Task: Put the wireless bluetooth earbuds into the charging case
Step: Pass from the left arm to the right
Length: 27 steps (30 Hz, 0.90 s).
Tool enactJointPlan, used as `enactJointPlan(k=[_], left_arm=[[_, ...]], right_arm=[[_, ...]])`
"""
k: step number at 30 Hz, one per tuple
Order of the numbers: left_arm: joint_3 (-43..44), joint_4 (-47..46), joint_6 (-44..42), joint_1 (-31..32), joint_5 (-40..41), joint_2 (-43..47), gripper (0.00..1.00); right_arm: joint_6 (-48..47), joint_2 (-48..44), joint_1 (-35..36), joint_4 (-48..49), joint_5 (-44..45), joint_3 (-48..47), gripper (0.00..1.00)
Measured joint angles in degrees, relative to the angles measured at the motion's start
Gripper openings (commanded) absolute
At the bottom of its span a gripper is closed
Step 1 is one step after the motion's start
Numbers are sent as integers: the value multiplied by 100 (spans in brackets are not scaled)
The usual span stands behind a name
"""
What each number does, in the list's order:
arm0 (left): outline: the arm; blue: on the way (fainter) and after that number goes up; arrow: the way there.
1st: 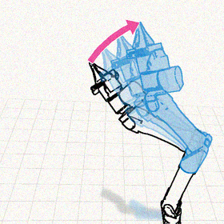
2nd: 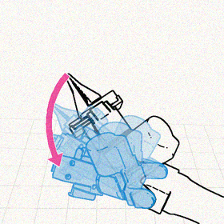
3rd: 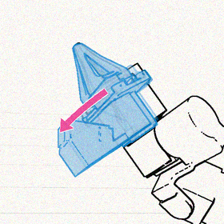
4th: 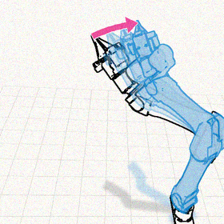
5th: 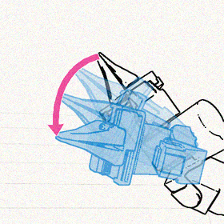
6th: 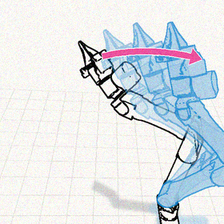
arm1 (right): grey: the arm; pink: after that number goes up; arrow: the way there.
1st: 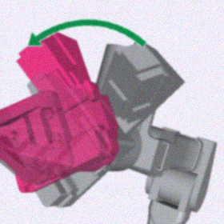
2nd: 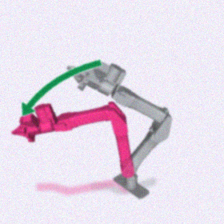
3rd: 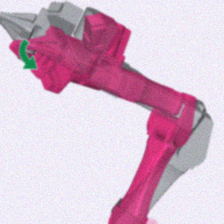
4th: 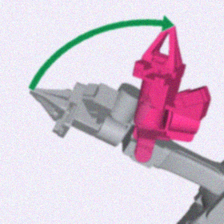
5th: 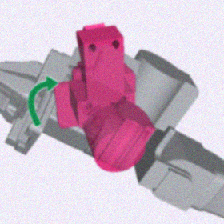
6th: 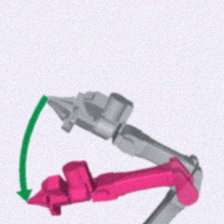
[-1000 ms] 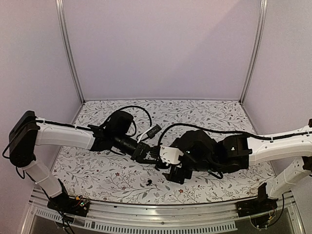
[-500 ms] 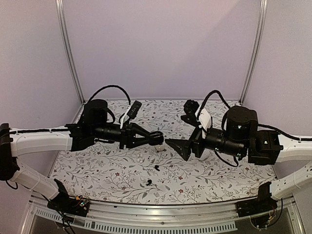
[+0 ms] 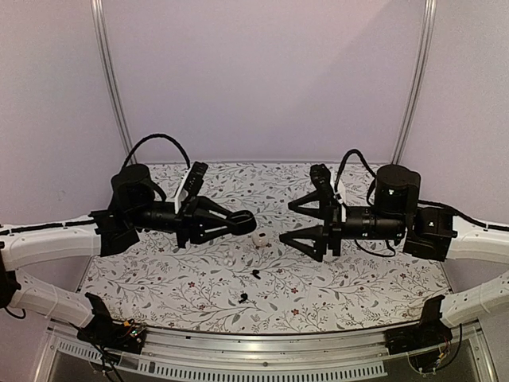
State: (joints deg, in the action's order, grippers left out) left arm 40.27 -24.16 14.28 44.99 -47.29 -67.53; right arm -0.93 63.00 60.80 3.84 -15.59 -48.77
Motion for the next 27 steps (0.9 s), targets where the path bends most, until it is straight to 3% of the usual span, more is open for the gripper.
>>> enactJointPlan(k=[10, 27], left_arm=[[-92, -442, -122, 203, 42, -42, 8], [-9, -758, -229, 614, 223, -584, 8]], right_arm=[[4, 649, -151, 291, -1038, -55, 70], [2, 1102, -153, 437, -1360, -422, 54]])
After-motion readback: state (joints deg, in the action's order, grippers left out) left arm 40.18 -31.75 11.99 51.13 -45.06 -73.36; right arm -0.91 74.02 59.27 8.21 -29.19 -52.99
